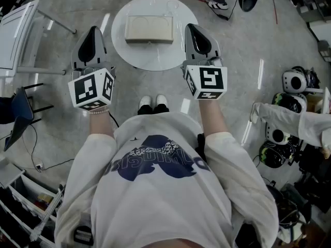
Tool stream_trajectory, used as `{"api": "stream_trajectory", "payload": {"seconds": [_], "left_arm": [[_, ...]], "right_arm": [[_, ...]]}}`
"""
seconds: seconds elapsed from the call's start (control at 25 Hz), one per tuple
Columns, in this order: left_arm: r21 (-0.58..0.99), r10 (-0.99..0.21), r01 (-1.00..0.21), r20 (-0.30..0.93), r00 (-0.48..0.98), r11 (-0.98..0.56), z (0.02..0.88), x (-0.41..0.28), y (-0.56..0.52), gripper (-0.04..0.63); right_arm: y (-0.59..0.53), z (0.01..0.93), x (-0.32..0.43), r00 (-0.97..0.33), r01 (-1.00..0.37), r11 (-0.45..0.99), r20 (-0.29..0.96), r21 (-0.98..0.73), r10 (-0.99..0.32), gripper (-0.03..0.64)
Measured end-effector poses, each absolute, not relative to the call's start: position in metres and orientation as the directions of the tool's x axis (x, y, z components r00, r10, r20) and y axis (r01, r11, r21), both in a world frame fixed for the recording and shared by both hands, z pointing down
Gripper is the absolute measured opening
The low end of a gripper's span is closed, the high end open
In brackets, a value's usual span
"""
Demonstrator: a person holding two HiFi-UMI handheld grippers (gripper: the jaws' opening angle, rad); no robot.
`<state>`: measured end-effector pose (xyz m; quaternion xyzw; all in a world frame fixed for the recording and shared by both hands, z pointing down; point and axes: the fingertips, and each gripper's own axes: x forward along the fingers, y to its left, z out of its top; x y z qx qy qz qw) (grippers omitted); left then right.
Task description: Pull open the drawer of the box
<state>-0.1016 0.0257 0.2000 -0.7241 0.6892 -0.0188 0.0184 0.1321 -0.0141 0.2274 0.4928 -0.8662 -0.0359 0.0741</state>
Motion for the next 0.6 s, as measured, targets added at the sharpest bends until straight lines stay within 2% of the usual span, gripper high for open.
{"api": "stream_trajectory", "payload": {"seconds": [0.4,0.6], "left_arm": [[-0.050,-0.999,-0.998,0.006,0.038,-0.038,0.2004,-0.1048,0.0277,0.008],[-0.049,-0.999,-0.998,0.013,0.043,-0.044,0.2014,-0.1030,0.0248,0.008]], "right_arm": [[-0.0122,0.2298,0.1289,-0.509,-0.839,0.520,0.105,0.162,-0.854,-0.003],[-0.0163,0.2287,0.1323,-0.518,-0.841,0.527,0.097,0.123,-0.850,-0.003]]}}
